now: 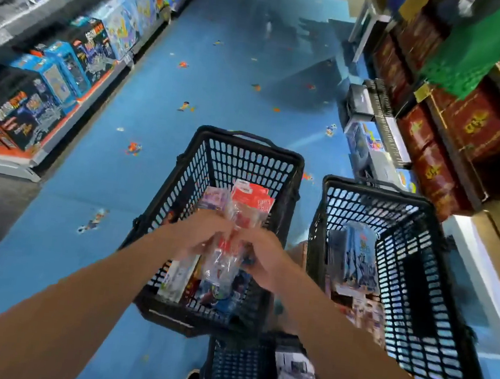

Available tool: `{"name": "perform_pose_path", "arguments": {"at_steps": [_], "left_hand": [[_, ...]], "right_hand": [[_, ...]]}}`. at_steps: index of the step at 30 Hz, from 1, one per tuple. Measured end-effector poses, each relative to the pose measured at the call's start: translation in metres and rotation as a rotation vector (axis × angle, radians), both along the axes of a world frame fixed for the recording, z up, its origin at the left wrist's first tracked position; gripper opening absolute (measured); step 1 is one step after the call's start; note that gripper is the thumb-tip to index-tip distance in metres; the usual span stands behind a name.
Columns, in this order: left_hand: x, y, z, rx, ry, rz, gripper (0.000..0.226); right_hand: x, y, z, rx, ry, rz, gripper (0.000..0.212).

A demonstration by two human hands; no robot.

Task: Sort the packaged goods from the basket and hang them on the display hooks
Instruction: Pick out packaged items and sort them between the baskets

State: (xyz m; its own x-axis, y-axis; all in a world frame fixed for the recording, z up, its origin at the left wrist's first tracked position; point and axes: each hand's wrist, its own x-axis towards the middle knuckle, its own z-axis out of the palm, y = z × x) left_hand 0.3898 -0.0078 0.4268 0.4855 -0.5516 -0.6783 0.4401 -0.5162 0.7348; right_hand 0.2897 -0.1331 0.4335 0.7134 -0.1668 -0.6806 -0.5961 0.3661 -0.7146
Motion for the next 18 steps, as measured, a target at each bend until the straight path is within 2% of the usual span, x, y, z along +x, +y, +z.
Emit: {"name": "perform_pose_path", "arguments": {"at_steps": [1,5,8,11,12,15,18], "left_hand": [[0.004,0.001,-0.016,0.035,0.025,-0.022,0.006],[0.005,-0.002,-0.063,0.152,0.121,-0.031,0.014],[0.001,-0.002,-0.083,0.180,0.202,-0.055,0.016],[-0.002,-0.003,-0.104,0.183,0.266,-0.152,0.045],[-0.004,-0.005,-0.106,0.176,0.277,-0.168,0.049],[-0.007,-0.010,-0.112,0.163,0.288,-0.177,0.051],[-0.012,-0.013,-0.114,0.138,0.277,-0.197,0.043]], "right_hand": [[0.005,0.005,-0.016,0.017,0.060,-0.036,0.008],[0.014,0.020,-0.068,0.073,0.284,-0.186,0.032],[0.016,0.024,-0.086,0.037,0.359,-0.251,0.016],[0.014,0.023,-0.102,-0.015,0.407,-0.296,0.018],[0.013,0.023,-0.103,-0.036,0.416,-0.298,0.018],[0.015,0.022,-0.105,-0.092,0.429,-0.293,0.016],[0.020,0.024,-0.103,-0.188,0.480,-0.235,0.017]]}}
